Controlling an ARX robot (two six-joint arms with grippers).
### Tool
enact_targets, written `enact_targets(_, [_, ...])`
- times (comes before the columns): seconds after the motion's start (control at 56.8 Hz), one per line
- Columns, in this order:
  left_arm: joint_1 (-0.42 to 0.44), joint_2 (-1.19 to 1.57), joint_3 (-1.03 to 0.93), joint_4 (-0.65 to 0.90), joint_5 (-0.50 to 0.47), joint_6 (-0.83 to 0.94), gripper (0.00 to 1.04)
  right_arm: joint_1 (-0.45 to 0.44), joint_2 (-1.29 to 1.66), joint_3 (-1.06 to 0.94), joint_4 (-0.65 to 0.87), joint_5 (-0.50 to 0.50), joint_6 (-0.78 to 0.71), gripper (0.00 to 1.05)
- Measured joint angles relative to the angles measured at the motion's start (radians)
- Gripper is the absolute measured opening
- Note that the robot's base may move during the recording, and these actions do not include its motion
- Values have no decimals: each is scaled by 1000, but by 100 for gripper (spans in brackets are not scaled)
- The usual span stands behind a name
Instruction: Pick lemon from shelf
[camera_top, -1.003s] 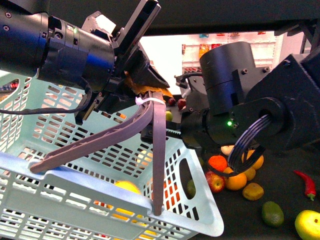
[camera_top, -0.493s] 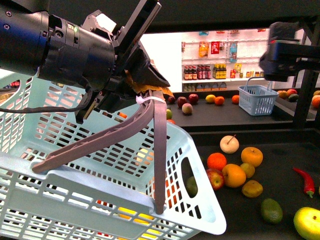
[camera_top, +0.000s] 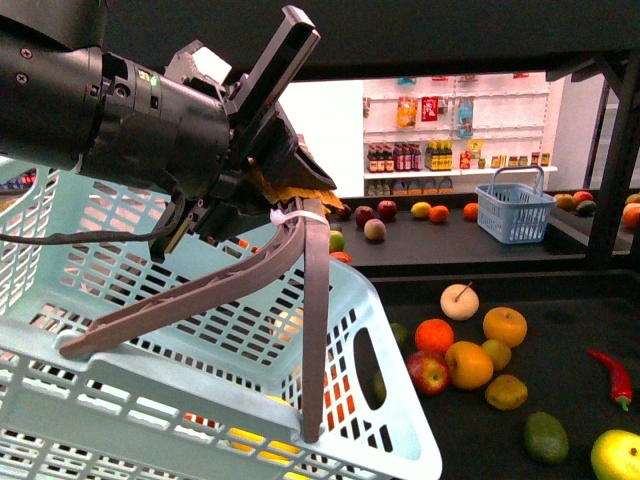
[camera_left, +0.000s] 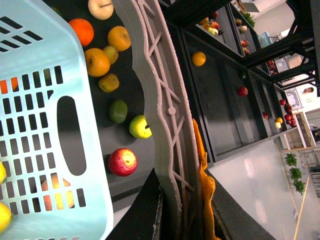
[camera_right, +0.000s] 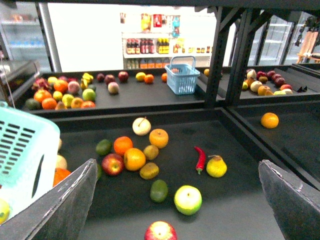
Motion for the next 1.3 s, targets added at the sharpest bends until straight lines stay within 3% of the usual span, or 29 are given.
enact_targets(0.123, [-2,1,0,0,8,3,13,-109,-108,-62,-106,-348,3,75])
enact_targets(0.211, [-2,2,0,0,1,0,13,-200,-171,-98,-131,-494,3,60])
enact_targets(0.546, [-2,2,0,0,2,1,13,-462,-283,-144,-181,-746,4,3])
enact_targets(0.651, [-2,2,0,0,2,0,13,-525,-303,-158,-188,-813,7,3])
enact_targets(0.704, [-2,2,0,0,2,0,13,-605,-313,-163,-197,-916,8,3])
enact_targets(0.775, [-2,2,0,0,2,1,13,-665,-336,-178,-196,-937,10,3])
enact_targets(1.179, [-2,2,0,0,2,1,13,-674,-359,-197,-196,-951,10,3])
enact_targets(1.303, [-2,2,0,0,2,1,13,-674,-359,-196,-196,-951,10,26])
